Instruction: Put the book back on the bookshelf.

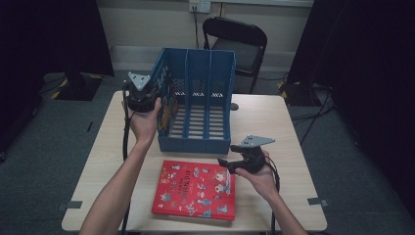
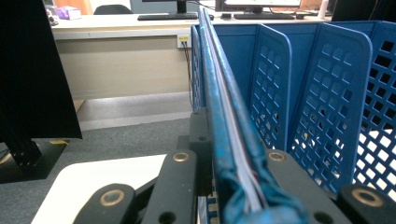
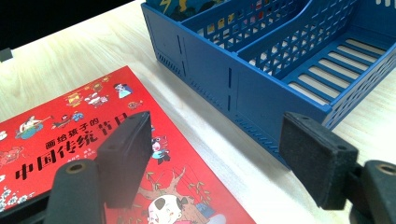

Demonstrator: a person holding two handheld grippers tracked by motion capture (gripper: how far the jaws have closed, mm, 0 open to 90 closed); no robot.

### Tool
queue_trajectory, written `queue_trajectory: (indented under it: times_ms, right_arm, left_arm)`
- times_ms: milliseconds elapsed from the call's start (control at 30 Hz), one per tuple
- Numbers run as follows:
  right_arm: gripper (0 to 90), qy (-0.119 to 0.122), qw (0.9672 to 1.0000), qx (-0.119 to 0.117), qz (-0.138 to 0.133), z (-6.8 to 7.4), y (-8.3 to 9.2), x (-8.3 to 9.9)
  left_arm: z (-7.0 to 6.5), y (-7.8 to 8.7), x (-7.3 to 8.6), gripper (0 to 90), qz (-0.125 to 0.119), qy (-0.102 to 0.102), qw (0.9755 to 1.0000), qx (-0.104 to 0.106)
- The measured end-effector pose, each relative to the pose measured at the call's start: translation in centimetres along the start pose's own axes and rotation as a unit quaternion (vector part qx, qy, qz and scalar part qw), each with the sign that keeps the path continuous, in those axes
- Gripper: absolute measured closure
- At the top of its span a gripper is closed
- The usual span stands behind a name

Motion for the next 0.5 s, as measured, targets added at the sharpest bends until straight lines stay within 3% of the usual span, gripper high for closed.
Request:
queue_trajectory:
  times_ms: [267,500]
  right_arm:
    - [25.7,0.001,1.0000,0.000,0.000,0.0,0.0,0.0]
    - [25.7,0.001,1.0000,-0.002,0.003,0.1,-0.2,0.1]
  left_arm:
    - [0.1,0.1,0.0,79.9,-0.003,0.002,0.9998,0.020]
    - [0.5,0.5,1.0,68.6,0.004,0.007,0.9990,0.043]
Point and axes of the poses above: each handheld gripper's, and its own axes: y roughly backward along the jaws, x roughly out of its underside, z roughly to its left, the point moved 9 cm from there along -y, roughly forward along the jaws, and after that the axes turned 1 degree about -x, right-handed, at the moved point
